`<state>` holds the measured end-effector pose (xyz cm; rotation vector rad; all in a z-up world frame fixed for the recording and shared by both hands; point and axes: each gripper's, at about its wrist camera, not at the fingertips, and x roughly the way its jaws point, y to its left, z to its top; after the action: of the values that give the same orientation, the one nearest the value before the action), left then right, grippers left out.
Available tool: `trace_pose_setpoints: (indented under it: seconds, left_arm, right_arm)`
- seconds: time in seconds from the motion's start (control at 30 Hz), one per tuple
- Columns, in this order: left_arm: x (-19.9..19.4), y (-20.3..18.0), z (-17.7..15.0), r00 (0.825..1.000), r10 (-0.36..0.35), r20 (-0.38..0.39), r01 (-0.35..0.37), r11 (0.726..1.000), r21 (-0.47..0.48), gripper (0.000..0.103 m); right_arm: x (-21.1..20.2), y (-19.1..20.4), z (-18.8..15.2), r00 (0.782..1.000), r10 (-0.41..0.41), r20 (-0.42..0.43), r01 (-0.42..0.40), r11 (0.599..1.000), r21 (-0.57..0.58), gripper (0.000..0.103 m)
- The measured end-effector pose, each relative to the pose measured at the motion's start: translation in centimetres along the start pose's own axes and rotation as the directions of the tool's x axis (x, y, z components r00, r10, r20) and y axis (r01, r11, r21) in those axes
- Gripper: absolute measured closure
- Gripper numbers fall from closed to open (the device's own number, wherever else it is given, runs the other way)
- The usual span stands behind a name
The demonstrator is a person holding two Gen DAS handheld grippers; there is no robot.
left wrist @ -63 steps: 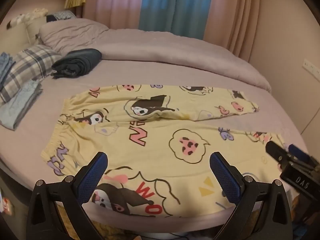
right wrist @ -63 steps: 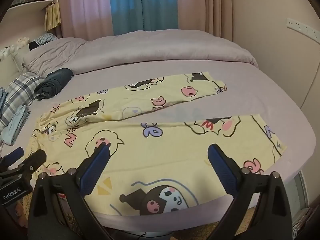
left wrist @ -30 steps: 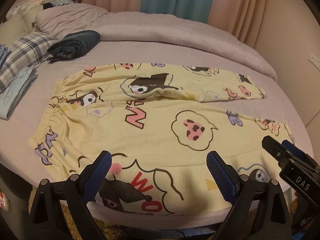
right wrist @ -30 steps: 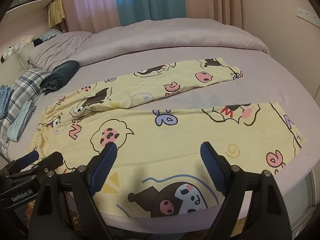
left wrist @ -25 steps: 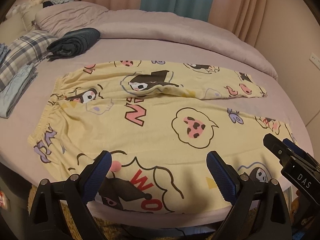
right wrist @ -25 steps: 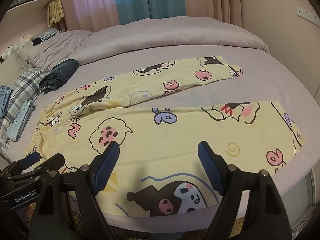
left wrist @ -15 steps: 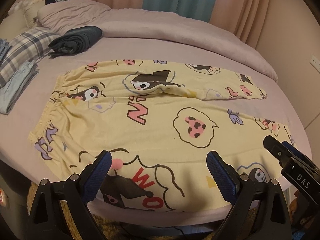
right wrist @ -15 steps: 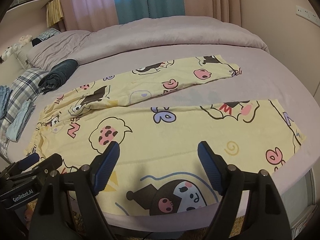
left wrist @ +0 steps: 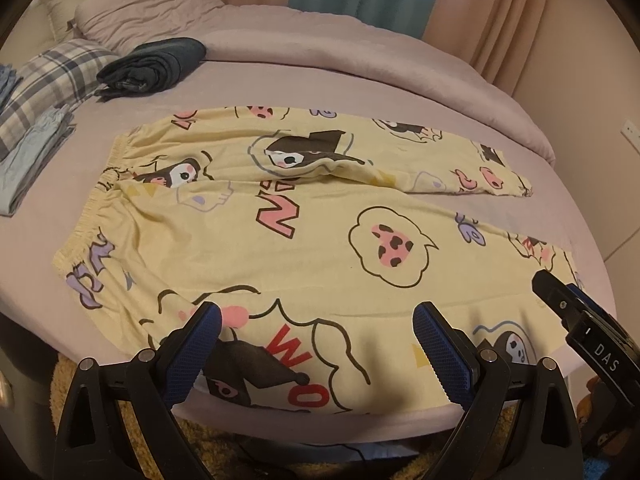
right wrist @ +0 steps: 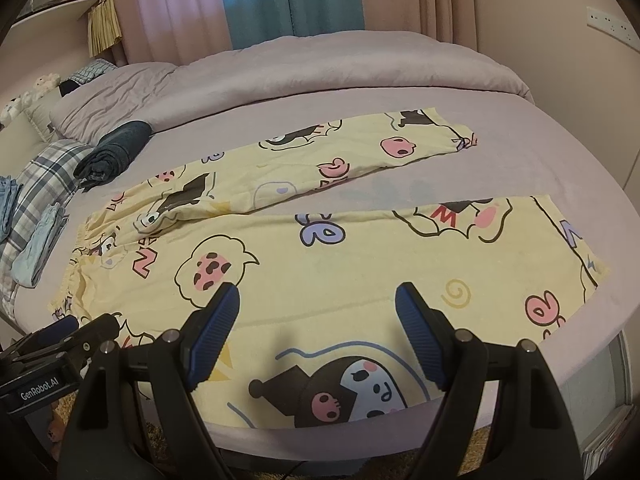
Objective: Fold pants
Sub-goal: 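Move both grippers toward the waistband of the yellow pants, then close the left gripper on the waistband while the right gripper grasps the leg hem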
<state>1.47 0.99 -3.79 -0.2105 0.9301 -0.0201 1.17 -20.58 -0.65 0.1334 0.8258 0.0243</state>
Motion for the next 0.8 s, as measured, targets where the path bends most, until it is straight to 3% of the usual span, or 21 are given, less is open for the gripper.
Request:
trace_pose_setpoints:
  seconds: [0.6,0.8]
  left_arm:
    - [0.3,2.4,0.6,0.999,0.041,-0.007,-0.041,0.998,-0.044,0.007]
    - [1.0,6.6,1.7,0.991,0.132,-0.001,-0.131,0.986,-0.103,0.007]
  right_arm:
    - [0.2,-1.4,0.2,0.999,-0.046,-0.004,0.047,0.999,0.020,0.022]
    - [0.4,-3.7,0.3,0.993,-0.116,-0.005,0.117,0.993,0.033,0.022]
